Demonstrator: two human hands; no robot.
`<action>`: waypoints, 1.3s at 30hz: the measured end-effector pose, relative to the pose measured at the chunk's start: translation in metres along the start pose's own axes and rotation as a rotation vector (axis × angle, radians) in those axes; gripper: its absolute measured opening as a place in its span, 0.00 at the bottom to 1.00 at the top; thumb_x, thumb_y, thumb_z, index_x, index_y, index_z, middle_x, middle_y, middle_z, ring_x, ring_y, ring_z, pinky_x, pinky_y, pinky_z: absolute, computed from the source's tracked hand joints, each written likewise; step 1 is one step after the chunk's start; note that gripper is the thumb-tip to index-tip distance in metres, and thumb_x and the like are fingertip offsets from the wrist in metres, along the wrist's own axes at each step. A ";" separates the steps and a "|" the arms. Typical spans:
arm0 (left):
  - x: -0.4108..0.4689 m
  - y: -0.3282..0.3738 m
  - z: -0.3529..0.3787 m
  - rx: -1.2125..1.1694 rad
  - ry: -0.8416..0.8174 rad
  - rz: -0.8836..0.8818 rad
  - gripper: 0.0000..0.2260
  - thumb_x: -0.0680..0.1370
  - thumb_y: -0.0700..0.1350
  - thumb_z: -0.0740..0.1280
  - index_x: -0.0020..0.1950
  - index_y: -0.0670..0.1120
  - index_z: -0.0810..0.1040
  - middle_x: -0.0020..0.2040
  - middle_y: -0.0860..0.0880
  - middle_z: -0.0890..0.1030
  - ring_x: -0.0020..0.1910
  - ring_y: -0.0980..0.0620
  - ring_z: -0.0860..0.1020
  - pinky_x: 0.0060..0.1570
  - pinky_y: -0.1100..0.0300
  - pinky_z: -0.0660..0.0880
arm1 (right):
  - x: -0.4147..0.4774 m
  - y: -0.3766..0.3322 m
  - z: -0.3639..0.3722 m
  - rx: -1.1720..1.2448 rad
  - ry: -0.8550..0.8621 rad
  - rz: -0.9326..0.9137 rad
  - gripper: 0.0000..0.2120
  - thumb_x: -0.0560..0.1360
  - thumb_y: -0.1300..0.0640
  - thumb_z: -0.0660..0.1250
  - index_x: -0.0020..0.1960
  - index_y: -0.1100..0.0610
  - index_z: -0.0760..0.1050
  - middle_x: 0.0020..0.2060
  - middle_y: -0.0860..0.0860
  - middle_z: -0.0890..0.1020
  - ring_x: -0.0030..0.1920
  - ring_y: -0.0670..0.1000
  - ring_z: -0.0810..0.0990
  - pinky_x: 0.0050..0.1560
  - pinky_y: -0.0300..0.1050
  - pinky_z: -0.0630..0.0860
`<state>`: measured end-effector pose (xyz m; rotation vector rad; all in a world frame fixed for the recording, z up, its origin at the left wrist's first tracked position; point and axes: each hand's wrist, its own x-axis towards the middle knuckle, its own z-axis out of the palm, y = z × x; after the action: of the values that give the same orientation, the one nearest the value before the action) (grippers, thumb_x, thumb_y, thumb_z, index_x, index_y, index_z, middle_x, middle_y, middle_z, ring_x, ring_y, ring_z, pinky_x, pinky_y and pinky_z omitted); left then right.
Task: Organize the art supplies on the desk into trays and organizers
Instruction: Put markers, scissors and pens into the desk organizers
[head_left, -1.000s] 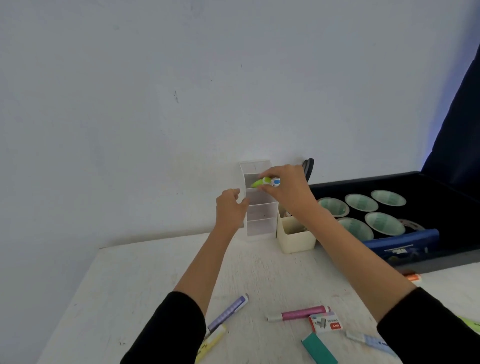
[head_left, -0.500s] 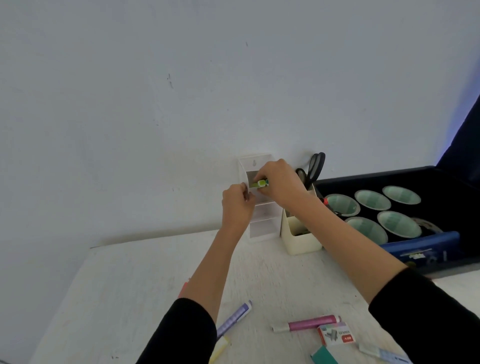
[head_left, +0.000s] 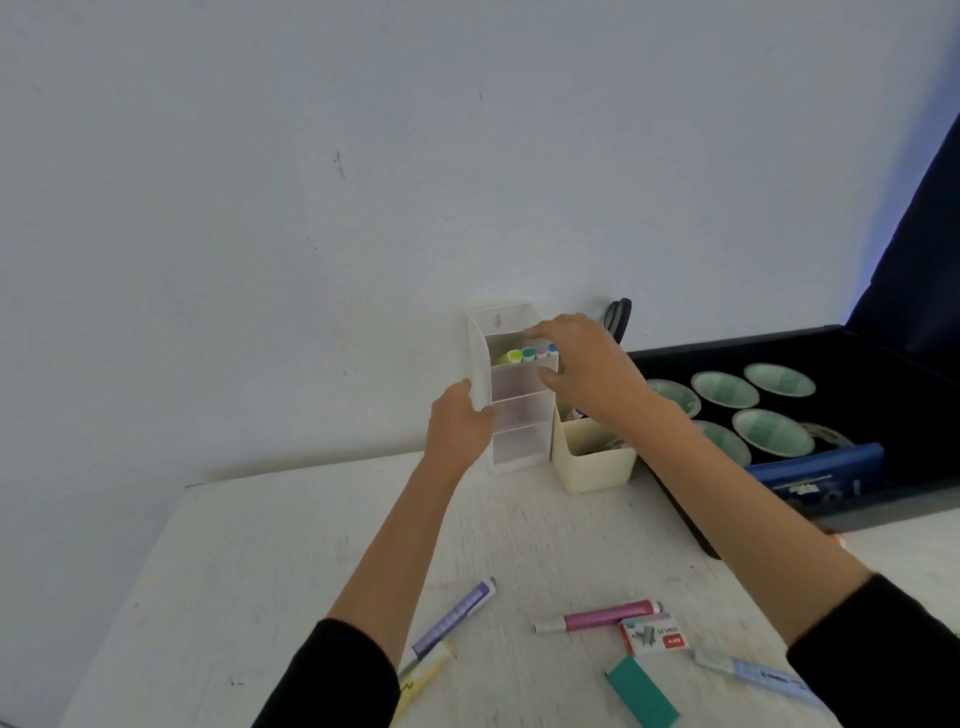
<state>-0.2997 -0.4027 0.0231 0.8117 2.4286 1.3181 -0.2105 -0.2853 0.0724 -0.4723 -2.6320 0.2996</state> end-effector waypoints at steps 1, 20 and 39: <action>-0.007 -0.002 0.000 -0.038 -0.010 -0.022 0.21 0.79 0.40 0.61 0.71 0.38 0.65 0.67 0.42 0.71 0.65 0.45 0.71 0.60 0.58 0.68 | -0.011 0.001 -0.003 0.039 0.036 -0.002 0.17 0.75 0.62 0.66 0.64 0.57 0.74 0.52 0.52 0.78 0.55 0.51 0.74 0.61 0.48 0.71; -0.111 -0.052 0.054 -0.259 0.032 -0.120 0.09 0.79 0.41 0.61 0.55 0.50 0.77 0.54 0.50 0.79 0.47 0.58 0.76 0.47 0.66 0.73 | -0.174 0.037 0.054 0.089 -0.543 0.369 0.20 0.73 0.53 0.70 0.64 0.51 0.73 0.59 0.49 0.75 0.56 0.47 0.73 0.59 0.40 0.72; -0.109 -0.056 0.043 -0.355 0.187 -0.125 0.08 0.78 0.38 0.62 0.52 0.46 0.79 0.51 0.49 0.81 0.52 0.52 0.78 0.59 0.55 0.74 | -0.153 0.027 0.025 0.706 -0.066 0.408 0.09 0.69 0.58 0.72 0.49 0.51 0.80 0.35 0.51 0.81 0.38 0.51 0.81 0.44 0.45 0.81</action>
<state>-0.2109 -0.4619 -0.0513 0.4547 2.2326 1.7713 -0.0855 -0.3206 -0.0163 -0.7389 -2.2526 1.3238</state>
